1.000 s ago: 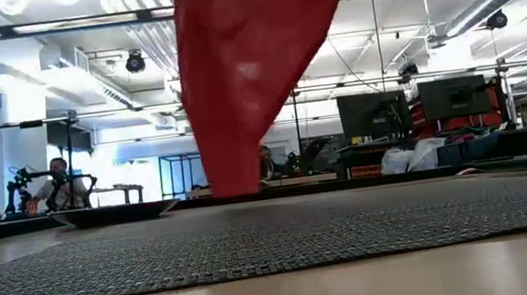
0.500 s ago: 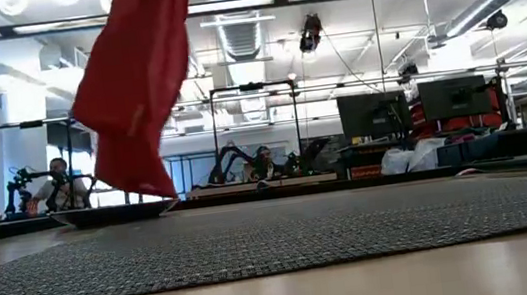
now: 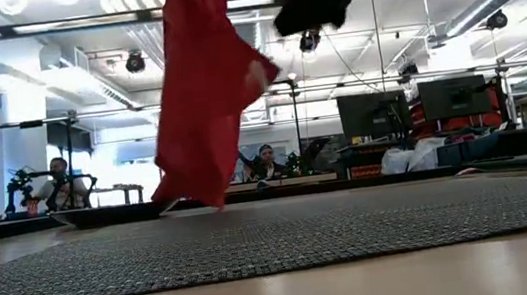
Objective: Set table place
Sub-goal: Fold the red table napkin
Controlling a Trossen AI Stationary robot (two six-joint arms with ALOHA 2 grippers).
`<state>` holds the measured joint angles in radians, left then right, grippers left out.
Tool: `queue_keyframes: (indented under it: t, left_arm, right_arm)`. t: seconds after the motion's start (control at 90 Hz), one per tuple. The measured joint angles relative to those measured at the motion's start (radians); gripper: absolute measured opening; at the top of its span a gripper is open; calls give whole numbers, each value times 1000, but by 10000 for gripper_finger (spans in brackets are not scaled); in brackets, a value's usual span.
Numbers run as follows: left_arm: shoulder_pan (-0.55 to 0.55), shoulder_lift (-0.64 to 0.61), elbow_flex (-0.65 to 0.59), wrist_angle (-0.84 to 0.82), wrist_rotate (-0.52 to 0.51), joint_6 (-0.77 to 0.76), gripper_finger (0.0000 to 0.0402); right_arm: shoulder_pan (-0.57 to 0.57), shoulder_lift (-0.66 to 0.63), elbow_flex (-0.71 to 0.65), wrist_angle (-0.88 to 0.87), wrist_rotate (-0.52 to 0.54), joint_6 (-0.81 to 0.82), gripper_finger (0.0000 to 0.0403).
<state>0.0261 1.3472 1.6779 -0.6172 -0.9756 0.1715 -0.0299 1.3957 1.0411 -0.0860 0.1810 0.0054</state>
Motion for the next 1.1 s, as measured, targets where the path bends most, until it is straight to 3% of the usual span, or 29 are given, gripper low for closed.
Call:
queue_keyframes:
  t: [0.144, 0.3, 0.422, 0.589, 0.678, 0.911, 1.1]
  left_arm:
    - [0, 0, 0, -1, 10, 0, 0]
    - [0, 0, -3, -2, 67, -22, 0]
    - [0, 0, -3, -3, 72, -23, 0]
    - [0, 0, -3, -14, 73, -27, 0]
    - [0, 0, -3, -15, 78, -31, 0]
    - [0, 0, -3, -12, 126, -35, 0]
    - [0, 4, -3, -13, 130, -37, 0]
  right_arm:
    - [-12, 104, -15, 176, 3, -42, 208]
    - [-30, 206, 65, 199, 5, -115, 238]
    - [-35, 270, 136, 157, 16, -159, 246]
    - [-36, 292, 201, 94, 152, -233, 241]
    - [-43, 286, 212, 58, 169, -258, 233]
    - [-92, 323, 205, 89, 88, -230, 217]
    - [-144, 423, 225, 151, -82, -162, 212]
